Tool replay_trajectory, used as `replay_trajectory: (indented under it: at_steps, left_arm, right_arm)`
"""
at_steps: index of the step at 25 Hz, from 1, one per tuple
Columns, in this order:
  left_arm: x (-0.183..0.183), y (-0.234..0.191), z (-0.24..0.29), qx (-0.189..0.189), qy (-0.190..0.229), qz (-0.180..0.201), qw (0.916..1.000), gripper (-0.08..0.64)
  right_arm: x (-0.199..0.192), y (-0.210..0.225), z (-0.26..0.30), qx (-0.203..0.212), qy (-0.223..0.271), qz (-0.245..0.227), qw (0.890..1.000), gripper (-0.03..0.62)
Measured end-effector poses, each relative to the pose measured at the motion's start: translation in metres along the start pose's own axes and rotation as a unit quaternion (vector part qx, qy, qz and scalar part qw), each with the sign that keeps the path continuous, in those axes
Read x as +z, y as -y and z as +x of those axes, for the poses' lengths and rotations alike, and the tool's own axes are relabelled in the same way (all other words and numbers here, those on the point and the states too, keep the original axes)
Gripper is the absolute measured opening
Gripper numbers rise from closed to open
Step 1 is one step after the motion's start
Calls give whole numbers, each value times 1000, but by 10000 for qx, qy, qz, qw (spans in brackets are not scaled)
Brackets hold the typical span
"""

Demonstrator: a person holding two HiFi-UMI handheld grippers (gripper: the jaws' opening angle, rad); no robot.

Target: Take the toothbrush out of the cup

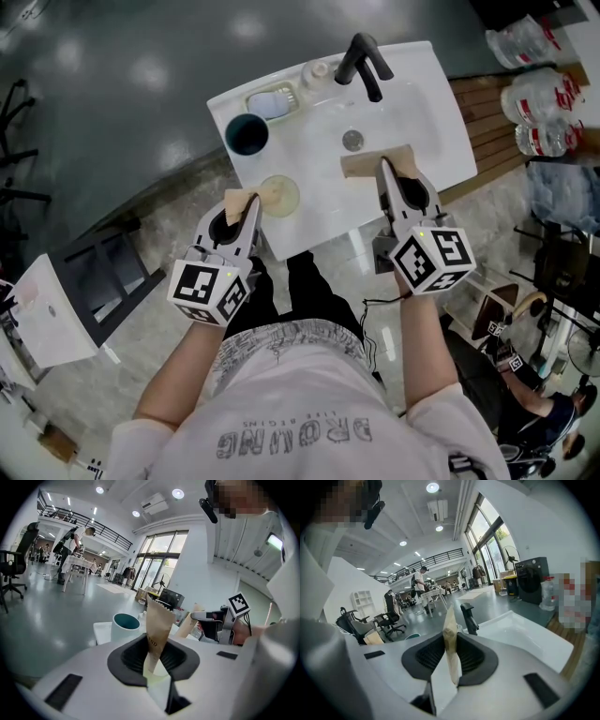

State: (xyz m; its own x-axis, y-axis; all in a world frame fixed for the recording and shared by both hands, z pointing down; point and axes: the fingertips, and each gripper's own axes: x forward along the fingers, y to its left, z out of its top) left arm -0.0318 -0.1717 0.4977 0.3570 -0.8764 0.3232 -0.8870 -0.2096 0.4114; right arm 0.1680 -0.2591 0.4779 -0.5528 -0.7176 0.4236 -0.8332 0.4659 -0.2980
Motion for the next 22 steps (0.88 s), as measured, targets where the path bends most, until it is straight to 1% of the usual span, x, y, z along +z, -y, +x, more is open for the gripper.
replay_trajectory:
  at_steps: [9,22]
  left_arm:
    - [21,11,-6,-139,110,114,9998,67]
    - [67,25,-30,-318,525,471,9970,67]
  right_arm:
    - [11,-7,-7,-17,67,28,10000,86]
    - [36,-32,-20,79,406,-70,9991,86]
